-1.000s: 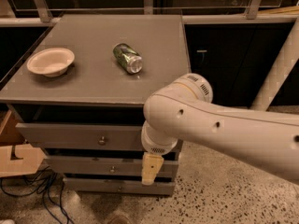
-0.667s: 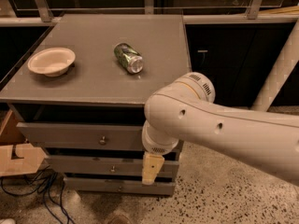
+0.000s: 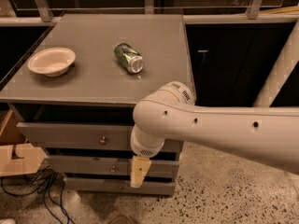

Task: Open top drawer

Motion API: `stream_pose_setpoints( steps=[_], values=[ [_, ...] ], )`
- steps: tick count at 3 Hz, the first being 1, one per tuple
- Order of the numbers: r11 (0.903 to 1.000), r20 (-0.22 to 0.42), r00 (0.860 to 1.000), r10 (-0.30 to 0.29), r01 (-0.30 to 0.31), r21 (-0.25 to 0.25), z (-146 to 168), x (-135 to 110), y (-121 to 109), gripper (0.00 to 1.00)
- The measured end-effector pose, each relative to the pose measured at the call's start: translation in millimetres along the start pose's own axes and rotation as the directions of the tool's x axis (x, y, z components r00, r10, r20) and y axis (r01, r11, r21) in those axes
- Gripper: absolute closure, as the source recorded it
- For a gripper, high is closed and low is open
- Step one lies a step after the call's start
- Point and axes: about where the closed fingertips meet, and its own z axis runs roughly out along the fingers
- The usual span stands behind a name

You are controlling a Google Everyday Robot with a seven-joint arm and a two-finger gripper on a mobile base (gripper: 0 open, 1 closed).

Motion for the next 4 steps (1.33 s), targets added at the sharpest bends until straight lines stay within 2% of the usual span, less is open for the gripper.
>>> stream_pose_setpoints(
  steps=[1, 3, 4],
  values=[
    [0.9993, 0.02, 0.999, -0.035, 0.035, -0.009, 11, -15, -7, 0.0],
    [0.9937, 0.064, 0.994, -0.091, 0.087, 0.07, -11, -34, -36, 0.0],
    [0.9935, 0.065, 0.994, -0.093, 0.088, 0.072, -12, -34, -37, 0.0]
  ],
)
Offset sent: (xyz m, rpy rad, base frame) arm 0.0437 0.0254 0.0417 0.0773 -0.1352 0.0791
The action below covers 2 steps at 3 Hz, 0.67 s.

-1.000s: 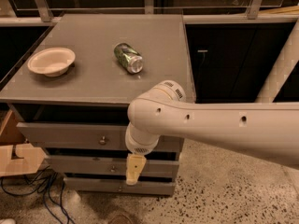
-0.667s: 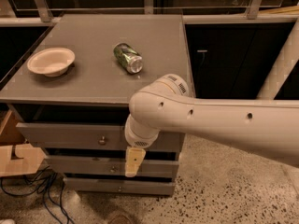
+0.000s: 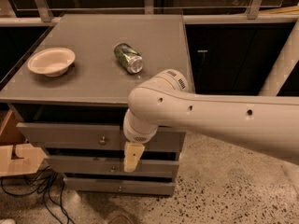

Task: Open top drawer

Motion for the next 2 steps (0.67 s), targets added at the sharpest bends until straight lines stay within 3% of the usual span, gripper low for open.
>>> stream_pose_setpoints(
  steps=[2],
  values=[
    [0.9998, -0.015, 1.0, 0.011, -0.011, 0.017, 16, -1, -13, 0.0]
  ],
)
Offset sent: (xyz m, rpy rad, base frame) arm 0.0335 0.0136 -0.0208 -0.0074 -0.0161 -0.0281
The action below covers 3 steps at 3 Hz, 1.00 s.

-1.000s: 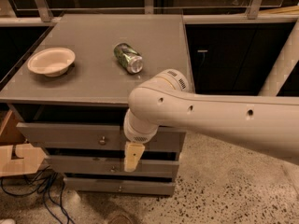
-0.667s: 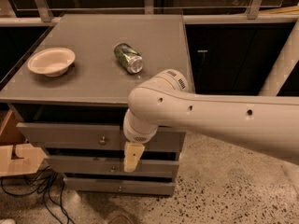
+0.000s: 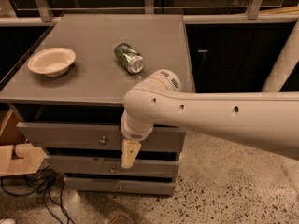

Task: Open top drawer

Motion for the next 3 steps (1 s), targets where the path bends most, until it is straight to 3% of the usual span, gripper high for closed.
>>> stream_pose_setpoints(
  steps=[1, 3],
  values=[
    [0.9998, -0.009, 1.0, -0.017, 0.017, -0.005, 11, -4, -7, 0.0],
    [0.9974, -0.043, 0.999, -0.02, 0.017, -0.07, 37, 8, 7, 0.0]
  ],
)
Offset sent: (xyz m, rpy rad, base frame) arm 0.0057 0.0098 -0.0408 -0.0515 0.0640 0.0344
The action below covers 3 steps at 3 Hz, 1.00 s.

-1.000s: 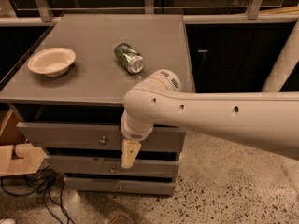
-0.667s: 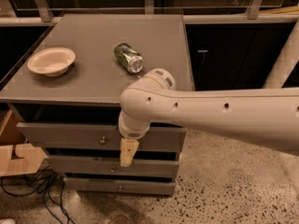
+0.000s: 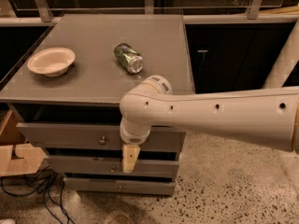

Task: Open top drawer

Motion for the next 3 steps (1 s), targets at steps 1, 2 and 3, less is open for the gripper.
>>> stream_pose_setpoints(
  steps=[1, 2, 3],
  values=[
    [0.9994, -0.009, 1.0, 0.003, -0.003, -0.033, 14, 4, 7, 0.0],
    [0.9975, -0.011, 1.0, 0.007, -0.008, -0.07, 22, 8, 18, 0.0],
    [0.9913, -0.008, 1.0, 0.015, -0.016, -0.131, 9, 13, 39, 0.0]
  ],
)
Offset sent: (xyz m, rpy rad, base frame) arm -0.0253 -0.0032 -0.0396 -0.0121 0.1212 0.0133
